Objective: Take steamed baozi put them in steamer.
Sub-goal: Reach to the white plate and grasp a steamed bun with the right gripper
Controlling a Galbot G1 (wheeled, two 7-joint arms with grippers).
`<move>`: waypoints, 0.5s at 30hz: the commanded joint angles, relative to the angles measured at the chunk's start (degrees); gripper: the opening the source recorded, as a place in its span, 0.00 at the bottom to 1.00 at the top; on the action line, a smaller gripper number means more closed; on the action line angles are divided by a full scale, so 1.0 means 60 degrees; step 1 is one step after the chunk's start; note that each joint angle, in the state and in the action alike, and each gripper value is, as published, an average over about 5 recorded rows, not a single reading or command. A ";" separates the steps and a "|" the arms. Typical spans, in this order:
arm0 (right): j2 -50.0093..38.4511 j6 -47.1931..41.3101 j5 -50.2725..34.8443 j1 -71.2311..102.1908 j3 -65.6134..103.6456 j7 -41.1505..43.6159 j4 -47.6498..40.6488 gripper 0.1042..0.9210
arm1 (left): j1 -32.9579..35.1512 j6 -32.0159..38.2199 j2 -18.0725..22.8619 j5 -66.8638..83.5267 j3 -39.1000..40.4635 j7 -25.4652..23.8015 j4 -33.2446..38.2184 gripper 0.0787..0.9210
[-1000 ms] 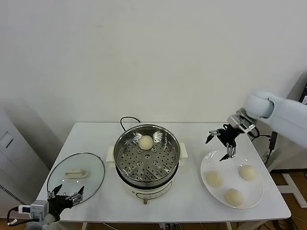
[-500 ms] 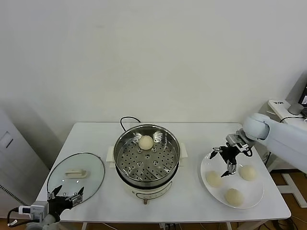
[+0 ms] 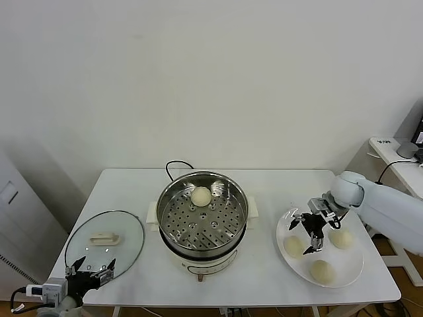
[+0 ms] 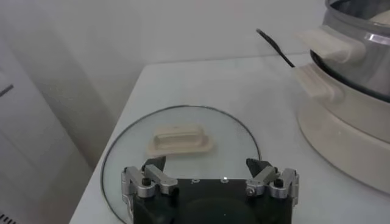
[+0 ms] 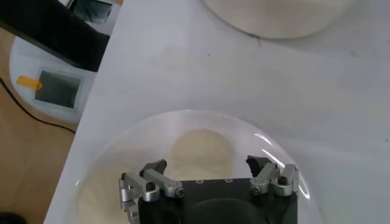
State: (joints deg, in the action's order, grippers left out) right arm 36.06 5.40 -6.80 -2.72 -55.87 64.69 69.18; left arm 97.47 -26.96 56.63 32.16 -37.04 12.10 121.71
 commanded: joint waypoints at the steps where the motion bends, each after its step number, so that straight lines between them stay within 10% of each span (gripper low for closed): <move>1: 0.0132 -0.0039 0.0441 0.0825 0.0699 -0.0026 -0.0178 0.82 | 0.0008 -0.0018 0.0011 -0.0026 0.0007 0.0008 0.0012 0.88; 15: -0.0014 0.0081 0.0941 0.1031 0.1234 -0.0065 -0.0141 0.46 | 0.0023 -0.0079 0.0058 -0.0056 0.0034 0.0056 0.0093 0.88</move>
State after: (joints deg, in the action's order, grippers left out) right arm 36.29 5.71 -2.74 2.01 -50.49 64.46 68.48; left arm 97.66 -27.24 56.86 31.89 -36.94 12.30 122.04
